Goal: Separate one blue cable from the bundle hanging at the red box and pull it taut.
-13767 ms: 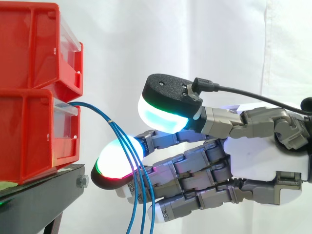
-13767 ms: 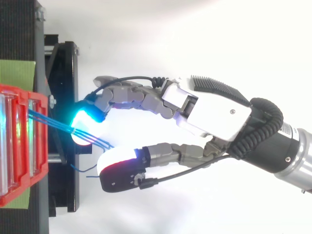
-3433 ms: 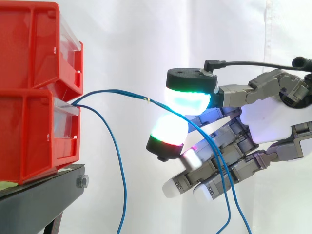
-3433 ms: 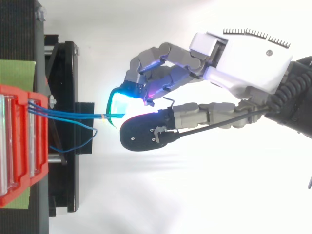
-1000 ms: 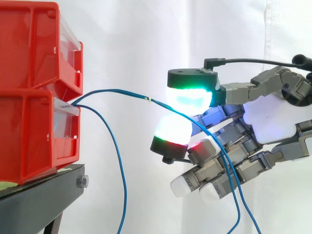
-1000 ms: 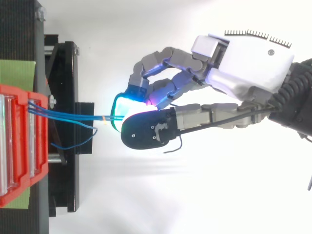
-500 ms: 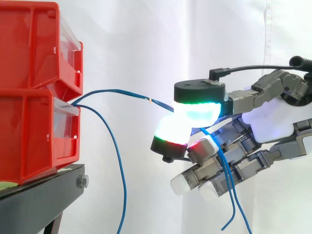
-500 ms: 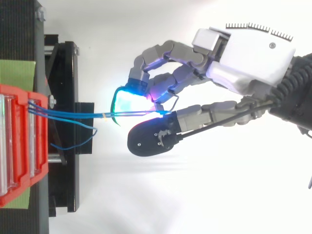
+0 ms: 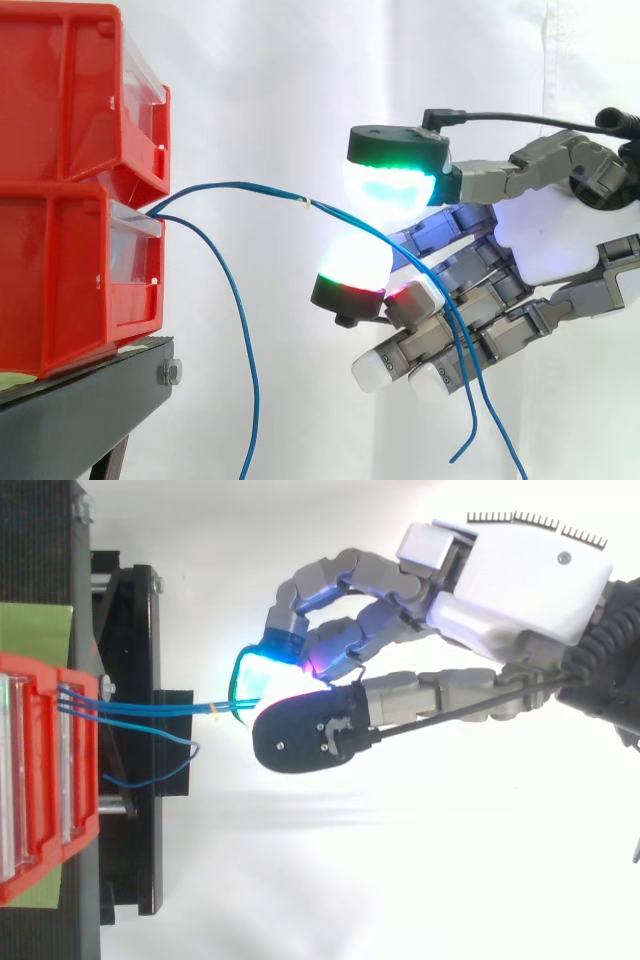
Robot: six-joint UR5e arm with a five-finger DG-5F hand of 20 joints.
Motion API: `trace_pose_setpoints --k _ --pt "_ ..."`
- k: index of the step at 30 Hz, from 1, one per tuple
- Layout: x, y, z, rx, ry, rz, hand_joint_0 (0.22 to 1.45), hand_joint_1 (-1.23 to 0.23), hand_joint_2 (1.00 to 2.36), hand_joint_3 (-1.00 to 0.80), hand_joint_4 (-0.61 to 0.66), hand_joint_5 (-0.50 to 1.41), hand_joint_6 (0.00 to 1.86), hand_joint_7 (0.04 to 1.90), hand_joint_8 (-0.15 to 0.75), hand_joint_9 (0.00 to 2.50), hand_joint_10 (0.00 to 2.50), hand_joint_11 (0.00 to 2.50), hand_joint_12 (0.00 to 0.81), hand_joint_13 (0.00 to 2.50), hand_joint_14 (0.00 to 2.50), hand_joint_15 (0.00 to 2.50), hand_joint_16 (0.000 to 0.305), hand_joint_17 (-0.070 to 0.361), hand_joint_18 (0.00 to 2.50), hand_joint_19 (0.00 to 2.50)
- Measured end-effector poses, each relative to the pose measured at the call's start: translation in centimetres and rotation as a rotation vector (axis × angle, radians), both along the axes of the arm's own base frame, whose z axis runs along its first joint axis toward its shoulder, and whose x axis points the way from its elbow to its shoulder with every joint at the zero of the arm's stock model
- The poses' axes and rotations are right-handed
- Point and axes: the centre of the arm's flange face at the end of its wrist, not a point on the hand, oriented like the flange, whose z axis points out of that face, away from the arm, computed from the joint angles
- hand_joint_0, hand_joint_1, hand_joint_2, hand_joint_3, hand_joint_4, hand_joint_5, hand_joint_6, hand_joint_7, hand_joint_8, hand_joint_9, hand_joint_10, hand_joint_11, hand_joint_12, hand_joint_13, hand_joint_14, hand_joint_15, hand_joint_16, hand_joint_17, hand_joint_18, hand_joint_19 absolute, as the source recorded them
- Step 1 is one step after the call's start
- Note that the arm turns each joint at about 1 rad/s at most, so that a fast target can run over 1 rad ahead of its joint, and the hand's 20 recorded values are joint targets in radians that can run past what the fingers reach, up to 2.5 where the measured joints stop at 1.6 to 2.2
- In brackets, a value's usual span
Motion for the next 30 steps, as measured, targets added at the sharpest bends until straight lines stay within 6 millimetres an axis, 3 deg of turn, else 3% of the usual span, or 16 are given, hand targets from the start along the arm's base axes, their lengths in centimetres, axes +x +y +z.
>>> trace_pose_setpoints --k 9,30 --pt "-0.02 -0.08 0.10 -0.002 0.003 -0.001 0.70 -0.70 1.02 -0.31 0.11 -0.25 0.89 0.92 0.285 0.89 0.01 1.37 0.260 0.54 0.01 0.36 0.037 0.083 0.58 0.50" --pt "0.10 -0.23 0.55 0.001 -0.006 -0.004 0.83 -0.81 1.01 -0.39 0.07 -0.24 0.89 0.93 0.264 0.92 0.01 1.37 0.251 0.59 0.01 0.39 0.036 0.080 0.55 0.53"
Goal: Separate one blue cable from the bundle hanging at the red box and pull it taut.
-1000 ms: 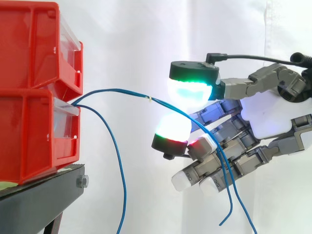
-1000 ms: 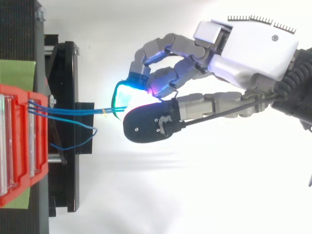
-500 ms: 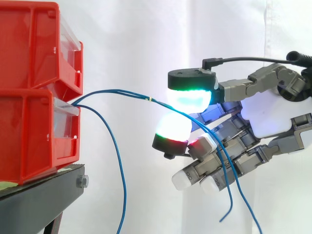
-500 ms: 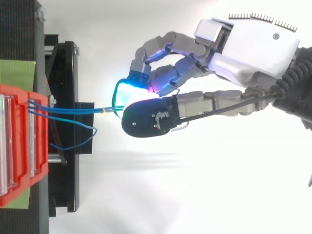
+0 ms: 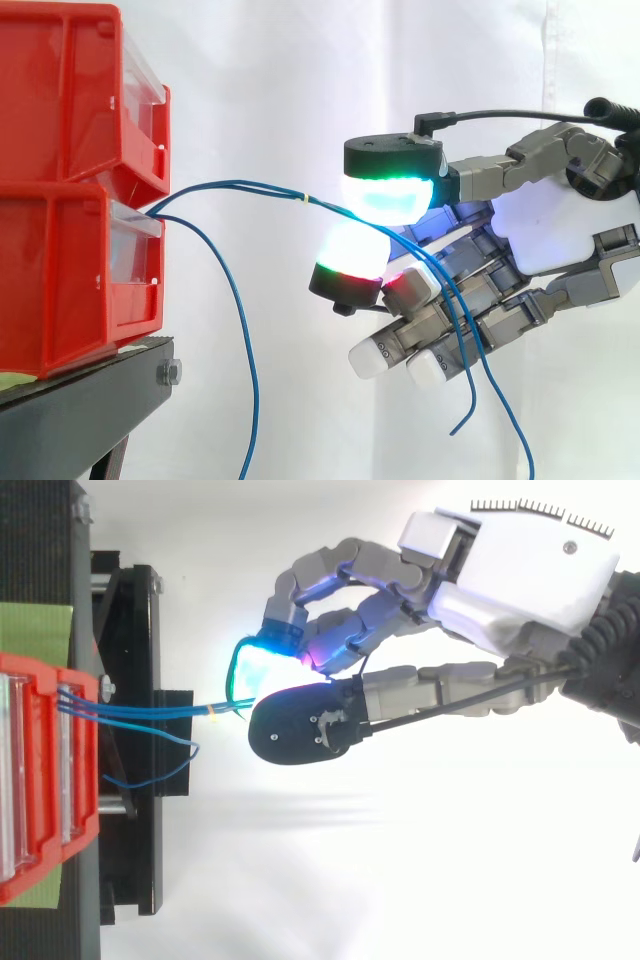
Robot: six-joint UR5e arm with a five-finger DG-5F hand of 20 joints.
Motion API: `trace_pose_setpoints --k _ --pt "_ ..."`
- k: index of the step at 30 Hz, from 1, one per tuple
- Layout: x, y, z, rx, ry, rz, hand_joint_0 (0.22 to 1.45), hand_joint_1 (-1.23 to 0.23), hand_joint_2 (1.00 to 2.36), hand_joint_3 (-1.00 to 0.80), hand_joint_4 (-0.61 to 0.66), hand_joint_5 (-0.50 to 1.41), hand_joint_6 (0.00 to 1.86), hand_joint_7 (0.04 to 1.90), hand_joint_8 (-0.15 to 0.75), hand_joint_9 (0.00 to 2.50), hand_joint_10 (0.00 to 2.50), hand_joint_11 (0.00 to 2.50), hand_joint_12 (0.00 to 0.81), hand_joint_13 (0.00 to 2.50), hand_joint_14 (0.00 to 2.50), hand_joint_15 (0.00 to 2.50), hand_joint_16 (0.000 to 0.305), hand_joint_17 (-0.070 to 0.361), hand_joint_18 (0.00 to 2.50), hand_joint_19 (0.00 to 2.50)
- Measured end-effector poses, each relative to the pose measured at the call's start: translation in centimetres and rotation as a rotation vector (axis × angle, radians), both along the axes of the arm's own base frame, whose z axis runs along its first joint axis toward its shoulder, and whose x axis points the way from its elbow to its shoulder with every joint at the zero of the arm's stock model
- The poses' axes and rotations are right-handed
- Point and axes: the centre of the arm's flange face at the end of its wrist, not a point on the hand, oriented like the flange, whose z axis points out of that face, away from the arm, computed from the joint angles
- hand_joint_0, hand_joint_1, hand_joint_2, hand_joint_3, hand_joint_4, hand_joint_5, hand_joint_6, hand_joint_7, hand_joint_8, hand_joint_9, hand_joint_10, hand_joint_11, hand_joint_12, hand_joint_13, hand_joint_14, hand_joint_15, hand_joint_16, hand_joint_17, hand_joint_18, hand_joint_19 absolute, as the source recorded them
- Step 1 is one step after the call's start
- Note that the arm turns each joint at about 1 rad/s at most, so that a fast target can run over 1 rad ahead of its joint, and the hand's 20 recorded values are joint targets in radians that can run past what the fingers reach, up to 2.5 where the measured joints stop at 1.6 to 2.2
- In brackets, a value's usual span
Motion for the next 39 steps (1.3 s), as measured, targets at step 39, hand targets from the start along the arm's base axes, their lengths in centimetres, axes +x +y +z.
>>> trace_pose_setpoints --k 39 --pt "0.01 0.11 -0.01 0.002 0.003 0.010 0.70 -0.76 1.03 -0.22 0.07 -0.24 0.90 0.98 0.285 0.93 0.01 1.32 0.246 0.56 0.01 0.36 0.035 0.079 0.59 0.50"
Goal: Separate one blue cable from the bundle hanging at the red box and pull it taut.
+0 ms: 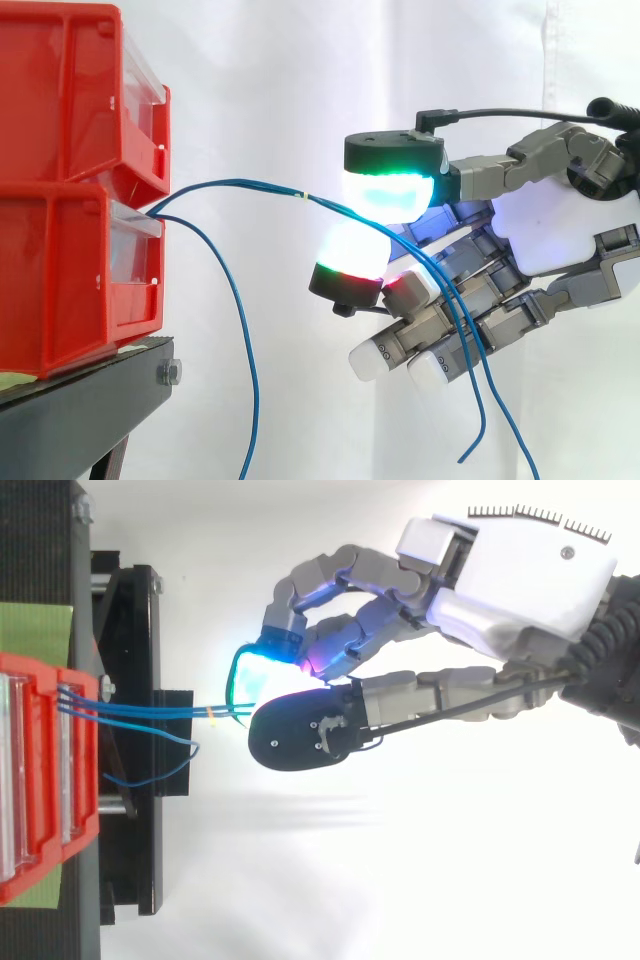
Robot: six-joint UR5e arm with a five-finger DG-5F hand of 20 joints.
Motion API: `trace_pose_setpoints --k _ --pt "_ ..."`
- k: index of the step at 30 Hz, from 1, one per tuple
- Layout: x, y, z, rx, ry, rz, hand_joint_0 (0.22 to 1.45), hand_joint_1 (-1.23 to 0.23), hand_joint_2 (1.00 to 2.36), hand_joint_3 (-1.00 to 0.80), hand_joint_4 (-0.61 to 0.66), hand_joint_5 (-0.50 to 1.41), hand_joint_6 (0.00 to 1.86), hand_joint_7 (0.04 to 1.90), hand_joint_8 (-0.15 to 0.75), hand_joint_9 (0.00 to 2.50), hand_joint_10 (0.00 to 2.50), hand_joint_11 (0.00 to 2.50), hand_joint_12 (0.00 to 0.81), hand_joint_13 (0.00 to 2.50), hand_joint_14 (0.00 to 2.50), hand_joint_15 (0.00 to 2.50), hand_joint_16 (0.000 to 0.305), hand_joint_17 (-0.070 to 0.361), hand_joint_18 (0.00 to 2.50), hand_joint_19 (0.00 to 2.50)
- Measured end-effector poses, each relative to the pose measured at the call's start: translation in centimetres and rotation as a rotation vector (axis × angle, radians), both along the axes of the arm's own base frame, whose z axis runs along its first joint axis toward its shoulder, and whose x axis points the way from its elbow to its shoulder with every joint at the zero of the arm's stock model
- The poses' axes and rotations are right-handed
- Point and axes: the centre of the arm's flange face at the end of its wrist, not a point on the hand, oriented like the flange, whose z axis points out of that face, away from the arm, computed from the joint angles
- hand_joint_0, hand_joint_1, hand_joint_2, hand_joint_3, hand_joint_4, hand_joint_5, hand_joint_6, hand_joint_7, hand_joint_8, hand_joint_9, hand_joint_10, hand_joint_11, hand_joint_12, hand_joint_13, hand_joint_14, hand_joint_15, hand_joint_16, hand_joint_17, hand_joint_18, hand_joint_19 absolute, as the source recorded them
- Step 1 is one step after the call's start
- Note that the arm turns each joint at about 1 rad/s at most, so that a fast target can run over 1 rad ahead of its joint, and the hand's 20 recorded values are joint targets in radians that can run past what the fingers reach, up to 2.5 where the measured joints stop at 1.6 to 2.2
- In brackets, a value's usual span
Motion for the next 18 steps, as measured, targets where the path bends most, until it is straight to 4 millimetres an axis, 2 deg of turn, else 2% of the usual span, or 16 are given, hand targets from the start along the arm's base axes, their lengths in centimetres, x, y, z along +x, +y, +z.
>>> trace_pose_setpoints --k 4,18 --pt "0.00 -0.02 0.00 0.002 -0.001 -0.001 0.71 -0.77 1.03 -0.13 0.09 -0.24 0.90 0.97 0.279 0.92 0.02 1.31 0.250 0.55 0.01 0.36 0.035 0.080 0.58 0.50" --pt "-0.01 -0.08 0.00 0.009 -0.003 -0.005 0.78 -0.84 1.00 -0.46 0.10 -0.25 0.88 0.94 0.270 0.87 0.01 1.30 0.258 0.57 0.01 0.37 0.036 0.081 0.58 0.47"
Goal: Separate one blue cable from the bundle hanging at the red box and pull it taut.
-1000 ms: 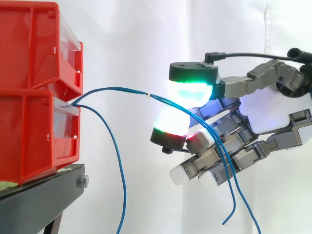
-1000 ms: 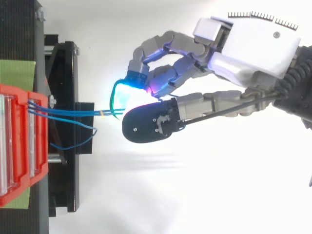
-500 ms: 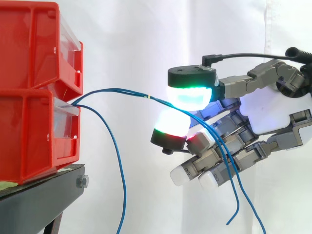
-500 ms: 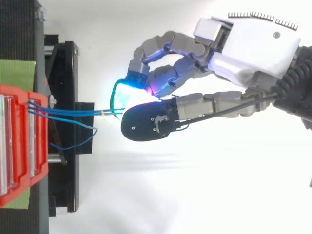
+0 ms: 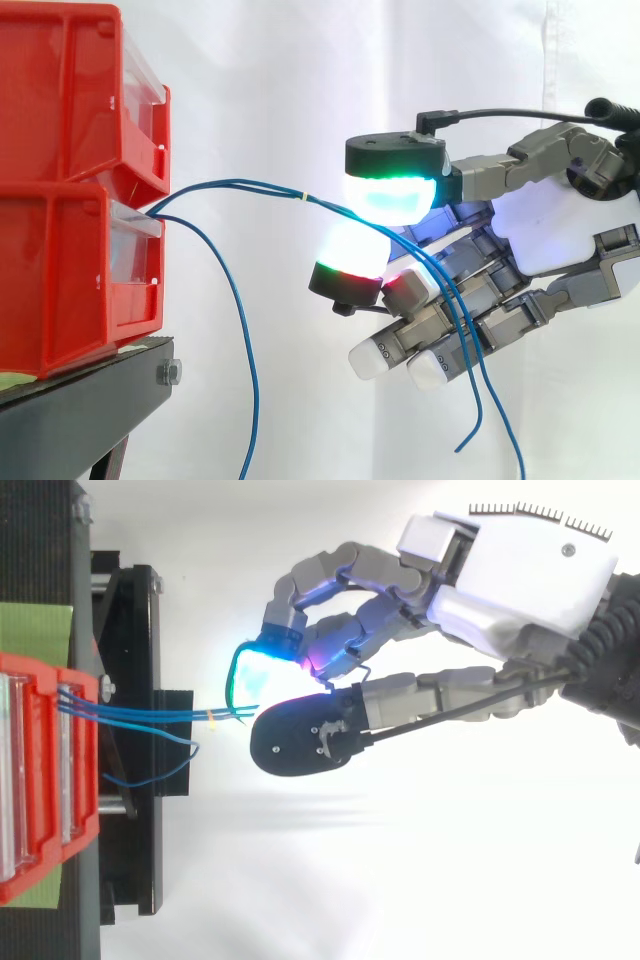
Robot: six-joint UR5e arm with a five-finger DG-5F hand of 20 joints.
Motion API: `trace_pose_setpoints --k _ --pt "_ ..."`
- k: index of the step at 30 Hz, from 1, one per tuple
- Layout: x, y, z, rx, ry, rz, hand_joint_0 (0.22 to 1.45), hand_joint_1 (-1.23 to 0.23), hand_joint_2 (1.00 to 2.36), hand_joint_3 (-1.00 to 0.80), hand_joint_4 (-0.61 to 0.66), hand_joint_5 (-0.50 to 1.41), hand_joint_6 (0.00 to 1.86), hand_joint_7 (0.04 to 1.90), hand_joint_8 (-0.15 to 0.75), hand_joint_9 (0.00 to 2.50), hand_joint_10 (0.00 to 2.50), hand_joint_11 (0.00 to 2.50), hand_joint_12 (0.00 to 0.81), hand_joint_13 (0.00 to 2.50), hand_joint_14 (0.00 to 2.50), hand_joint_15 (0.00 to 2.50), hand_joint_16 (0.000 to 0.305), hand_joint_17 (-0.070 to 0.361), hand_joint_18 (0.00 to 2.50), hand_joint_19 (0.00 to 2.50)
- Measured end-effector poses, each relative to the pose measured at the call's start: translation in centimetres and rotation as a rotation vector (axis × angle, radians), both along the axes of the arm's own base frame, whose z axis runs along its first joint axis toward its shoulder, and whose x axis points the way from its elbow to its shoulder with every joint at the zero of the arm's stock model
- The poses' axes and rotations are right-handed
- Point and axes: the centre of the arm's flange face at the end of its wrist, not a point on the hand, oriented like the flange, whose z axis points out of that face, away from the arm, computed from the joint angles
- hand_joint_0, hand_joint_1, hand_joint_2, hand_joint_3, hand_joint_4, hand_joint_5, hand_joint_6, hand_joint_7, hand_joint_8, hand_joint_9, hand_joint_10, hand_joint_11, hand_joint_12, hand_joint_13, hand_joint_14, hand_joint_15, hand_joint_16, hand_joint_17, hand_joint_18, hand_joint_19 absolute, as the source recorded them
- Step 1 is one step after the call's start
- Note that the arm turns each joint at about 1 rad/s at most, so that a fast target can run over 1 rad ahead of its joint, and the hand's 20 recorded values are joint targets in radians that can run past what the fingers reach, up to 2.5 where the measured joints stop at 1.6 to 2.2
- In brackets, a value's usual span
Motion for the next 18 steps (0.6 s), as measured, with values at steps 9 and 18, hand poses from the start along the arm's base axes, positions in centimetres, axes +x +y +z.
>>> trace_pose_setpoints --k 9,18 --pt "0.00 -0.01 -0.01 0.000 0.000 0.000 0.81 -0.84 1.00 -0.47 0.09 -0.25 0.88 0.95 0.271 0.87 0.02 1.30 0.255 0.57 0.01 0.37 0.036 0.080 0.56 0.48" --pt "0.00 0.02 -0.01 -0.003 0.001 0.001 0.74 -0.91 1.00 -0.50 0.09 -0.25 0.87 0.95 0.263 0.83 0.02 1.28 0.258 0.56 0.01 0.36 0.037 0.082 0.59 0.43"
